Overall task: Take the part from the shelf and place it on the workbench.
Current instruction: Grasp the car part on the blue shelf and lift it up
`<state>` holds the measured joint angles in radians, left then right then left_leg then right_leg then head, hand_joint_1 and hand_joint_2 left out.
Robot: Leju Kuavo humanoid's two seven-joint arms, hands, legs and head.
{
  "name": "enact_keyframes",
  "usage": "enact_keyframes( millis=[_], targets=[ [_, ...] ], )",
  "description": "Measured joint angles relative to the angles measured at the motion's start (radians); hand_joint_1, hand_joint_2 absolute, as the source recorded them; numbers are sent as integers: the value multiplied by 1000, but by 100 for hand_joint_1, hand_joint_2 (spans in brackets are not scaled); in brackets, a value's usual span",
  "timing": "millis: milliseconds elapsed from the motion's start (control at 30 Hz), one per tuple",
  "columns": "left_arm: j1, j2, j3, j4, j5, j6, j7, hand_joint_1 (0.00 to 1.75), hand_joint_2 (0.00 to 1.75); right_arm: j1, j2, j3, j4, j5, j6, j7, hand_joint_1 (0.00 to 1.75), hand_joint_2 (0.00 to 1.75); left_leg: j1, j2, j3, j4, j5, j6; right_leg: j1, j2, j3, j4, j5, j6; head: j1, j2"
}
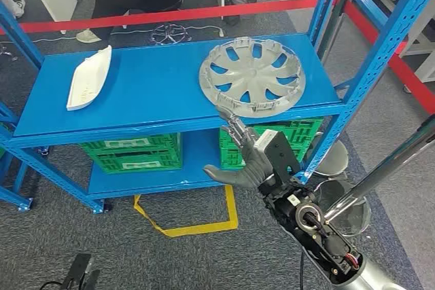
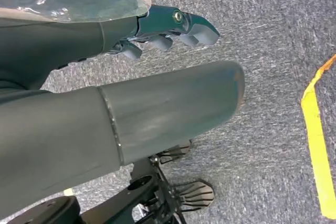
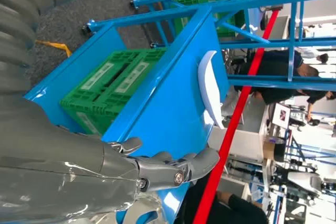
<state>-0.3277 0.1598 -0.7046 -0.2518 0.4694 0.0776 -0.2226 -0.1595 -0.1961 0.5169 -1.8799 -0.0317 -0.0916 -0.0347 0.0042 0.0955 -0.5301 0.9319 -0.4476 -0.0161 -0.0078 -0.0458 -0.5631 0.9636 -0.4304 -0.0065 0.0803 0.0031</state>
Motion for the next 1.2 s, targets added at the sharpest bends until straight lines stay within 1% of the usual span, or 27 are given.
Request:
enact_keyframes(
  millis=[300, 533, 600, 667, 700, 733, 800, 833, 867, 933, 1100, 1133, 1200],
  targets=[
    [21, 29, 0, 0, 21, -9, -11, 0, 0, -60, 0, 14, 17, -16, 19, 13, 0, 175, 0, -1, 0, 0, 0, 0, 0, -1, 0, 0, 0, 0, 0, 0],
    [30, 35, 3, 0, 33, 6, -10, 0, 0, -89, 1, 23, 41, -49, 21, -8, 0, 175, 0, -1, 0, 1, 0, 0, -1, -1, 0, 0, 0, 0, 0, 0],
    [32, 36, 4, 0, 33, 12, -10, 0, 0, -98, 2, 26, 52, -57, 21, -18, 0, 175, -2, -1, -3, 4, -3, 7, -4, -3, 1, -2, 2, 4, -1, 0],
    [33, 37, 7, 0, 33, 15, -10, 0, 0, -105, 2, 29, 64, -63, 17, -28, 0, 175, -5, -2, -6, 6, -5, 17, -6, -6, 2, -7, 4, 10, -2, 0],
    [33, 38, 8, 0, 33, 17, -10, 0, 0, -110, 2, 30, 69, -65, 10, -33, 0, 175, -4, -3, -2, -3, -1, 21, -5, -7, 4, -11, 6, 13, -3, 0],
    [33, 38, 9, 0, 33, 18, -11, 0, 0, -114, 2, 31, 72, -64, -1, -37, 0, 175, -3, -3, 5, -15, 5, 22, -5, -3, 6, -14, 7, 15, -2, 0],
    [31, 37, 10, 0, 32, 19, -10, 0, 0, -126, 3, 32, 78, -51, -39, -41, 0, 175, -1, -7, 20, -36, 16, 14, -3, 6, 18, -30, 11, 12, 2, 0],
    [30, 36, 10, 0, 31, 20, -10, 0, 0, -131, 3, 32, 80, -43, -62, -45, 0, 175, -1, -10, 23, -38, 18, 9, -4, 10, 24, -35, 11, 10, 3, 0],
    [30, 35, 10, 0, 30, 20, -9, 0, 0, -137, 3, 32, 81, -37, -82, -52, 0, 175, -2, -12, 23, -36, 17, 7, -4, 11, 29, -42, 12, 9, 4, 0],
    [30, 33, 10, 0, 27, 19, -8, 0, 0, -145, 3, 32, 83, -30, -105, -67, 0, 175, -3, -14, 21, -33, 15, 9, -4, 10, 32, -42, 10, 12, 4, 0],
    [30, 29, 10, 0, 21, 14, -5, 0, 0, -154, 3, 31, 83, -30, -132, -112, 0, 175, -3, -14, 20, -30, 12, 12, -5, 10, 32, -42, 11, 13, 5, 0],
    [30, 29, 10, 0, 20, 12, -4, 0, 0, -154, 3, 30, 82, -33, -135, -115, 0, 175, -5, -14, 20, -29, 10, 13, -7, 10, 33, -44, 12, 14, 5, 0],
    [28, 29, 10, 0, 19, 12, -3, 0, 0, -155, 3, 29, 77, -42, -138, -117, 0, 175, -8, -15, 21, -33, 11, 24, -10, 8, 37, -52, 17, 22, 2, 0]
  ],
)
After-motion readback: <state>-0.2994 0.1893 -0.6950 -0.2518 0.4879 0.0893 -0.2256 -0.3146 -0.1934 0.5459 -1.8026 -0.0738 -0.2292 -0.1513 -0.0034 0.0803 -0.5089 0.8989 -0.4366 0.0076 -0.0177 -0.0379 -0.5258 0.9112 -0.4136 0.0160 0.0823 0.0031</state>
